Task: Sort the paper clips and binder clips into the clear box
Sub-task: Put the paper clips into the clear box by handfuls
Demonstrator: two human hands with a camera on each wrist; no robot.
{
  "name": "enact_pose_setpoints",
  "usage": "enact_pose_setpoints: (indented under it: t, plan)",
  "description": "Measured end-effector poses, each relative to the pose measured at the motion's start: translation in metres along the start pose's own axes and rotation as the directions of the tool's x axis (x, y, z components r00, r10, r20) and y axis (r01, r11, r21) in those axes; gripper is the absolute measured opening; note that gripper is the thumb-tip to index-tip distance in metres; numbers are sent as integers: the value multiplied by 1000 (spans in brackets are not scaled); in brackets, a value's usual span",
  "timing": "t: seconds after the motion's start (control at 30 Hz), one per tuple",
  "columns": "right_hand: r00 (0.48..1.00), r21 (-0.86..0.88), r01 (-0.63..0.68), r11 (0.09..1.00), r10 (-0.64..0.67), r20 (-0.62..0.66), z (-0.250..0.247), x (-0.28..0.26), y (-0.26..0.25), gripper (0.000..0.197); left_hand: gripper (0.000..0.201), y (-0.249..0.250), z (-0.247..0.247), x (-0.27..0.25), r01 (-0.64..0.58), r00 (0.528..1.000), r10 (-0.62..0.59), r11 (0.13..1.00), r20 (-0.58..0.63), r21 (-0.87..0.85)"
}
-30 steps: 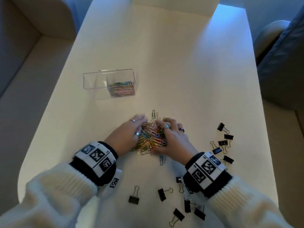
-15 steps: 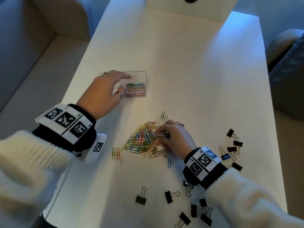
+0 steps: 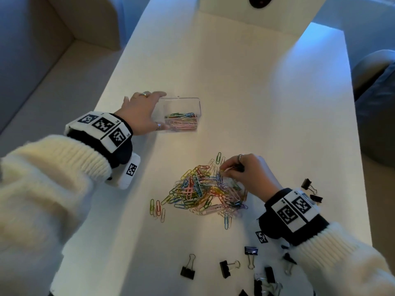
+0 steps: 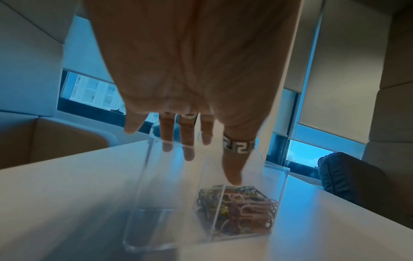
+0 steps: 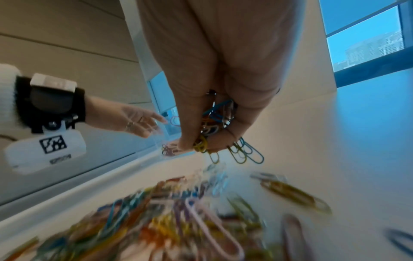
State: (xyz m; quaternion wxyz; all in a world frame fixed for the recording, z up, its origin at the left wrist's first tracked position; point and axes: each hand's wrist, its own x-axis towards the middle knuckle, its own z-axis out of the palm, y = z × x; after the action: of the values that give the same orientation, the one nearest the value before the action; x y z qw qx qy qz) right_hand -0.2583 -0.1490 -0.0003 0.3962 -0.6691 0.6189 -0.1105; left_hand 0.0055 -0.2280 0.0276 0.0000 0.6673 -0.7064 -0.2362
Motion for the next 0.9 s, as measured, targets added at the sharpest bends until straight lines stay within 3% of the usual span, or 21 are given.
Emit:
enact_pose_setpoints:
  t: [0.13,0.4,0.73,0.9]
  plan:
    - [997,80,62,995,-58,-47,-16,11,-21,9,69,-8,12,-4,-57,997,49,989,-61,-140]
    - [945,135,296,946,-270,-184,-20,72,-92,11,68,-12,20,-4,-117,993,112,982,-43,-147]
    - [896,-182,414,892,-434,-89,24,96,-94,18,64,-10,18,-6,-112,994,109,979,-31,-172]
    - [890,-284,426,859,-454,-36,12,91,-90,32,63,-10,17,-7,-114,993,110,974,-31,-198]
